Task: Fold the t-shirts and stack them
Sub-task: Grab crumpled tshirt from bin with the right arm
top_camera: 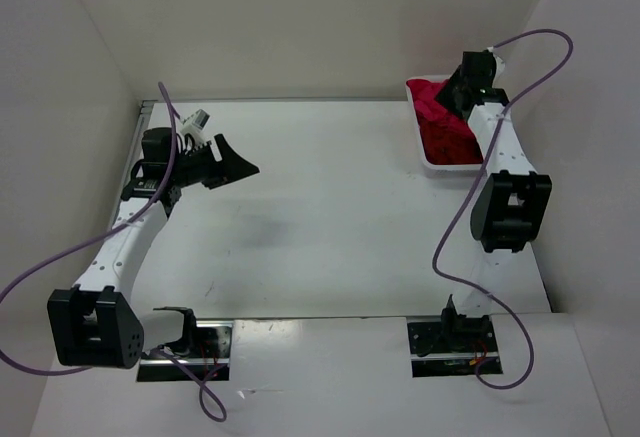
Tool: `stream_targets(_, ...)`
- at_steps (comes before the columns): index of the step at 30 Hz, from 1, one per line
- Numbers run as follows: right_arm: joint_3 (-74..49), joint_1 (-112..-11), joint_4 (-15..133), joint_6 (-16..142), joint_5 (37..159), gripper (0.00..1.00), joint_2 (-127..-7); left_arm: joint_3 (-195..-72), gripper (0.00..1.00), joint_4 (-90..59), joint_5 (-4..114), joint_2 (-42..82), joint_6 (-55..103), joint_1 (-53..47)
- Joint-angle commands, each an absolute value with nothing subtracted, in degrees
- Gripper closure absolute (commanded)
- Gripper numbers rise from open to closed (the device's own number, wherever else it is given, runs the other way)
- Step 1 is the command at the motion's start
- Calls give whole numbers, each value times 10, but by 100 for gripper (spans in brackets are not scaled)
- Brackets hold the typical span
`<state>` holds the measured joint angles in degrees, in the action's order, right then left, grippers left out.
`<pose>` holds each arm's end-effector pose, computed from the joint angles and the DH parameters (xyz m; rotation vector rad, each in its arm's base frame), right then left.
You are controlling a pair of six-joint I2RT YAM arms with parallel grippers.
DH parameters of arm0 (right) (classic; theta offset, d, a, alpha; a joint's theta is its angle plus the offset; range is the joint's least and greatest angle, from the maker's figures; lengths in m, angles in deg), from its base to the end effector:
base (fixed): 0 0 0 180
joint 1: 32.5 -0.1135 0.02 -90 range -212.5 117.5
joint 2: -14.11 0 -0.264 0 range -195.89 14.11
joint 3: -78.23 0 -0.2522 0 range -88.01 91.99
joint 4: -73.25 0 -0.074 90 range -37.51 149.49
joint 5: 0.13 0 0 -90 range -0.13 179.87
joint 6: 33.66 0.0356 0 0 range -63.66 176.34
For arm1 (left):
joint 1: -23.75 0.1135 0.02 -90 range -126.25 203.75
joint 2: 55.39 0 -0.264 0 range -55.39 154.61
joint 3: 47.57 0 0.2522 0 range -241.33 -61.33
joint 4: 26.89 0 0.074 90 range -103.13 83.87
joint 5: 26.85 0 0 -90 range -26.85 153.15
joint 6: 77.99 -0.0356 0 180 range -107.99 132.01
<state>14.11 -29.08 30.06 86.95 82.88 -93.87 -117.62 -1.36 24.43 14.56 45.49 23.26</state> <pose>0.4395 -0.0306 0.3361 0.7049 2.0678 0.1359 0.2734 -0.0246 0.3182 -0.1434 2.0618 -1.0504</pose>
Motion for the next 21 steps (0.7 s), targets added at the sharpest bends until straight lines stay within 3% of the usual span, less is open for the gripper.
stream_targets(1,213,-295,301,869,799,49,-992,-1163,20,-8,245,129,439,235)
stream_targets(2,220,-289,301,869,799,47,-1000,-1163,15,-8,251,129,439,235)
stream_targets(8,316,-289,272,850,786,45,-1095,-1163,14,-8,251,141,439,235)
stream_targets(21,409,-289,249,839,790,45,-1187,-1163,14,-3,256,153,439,235)
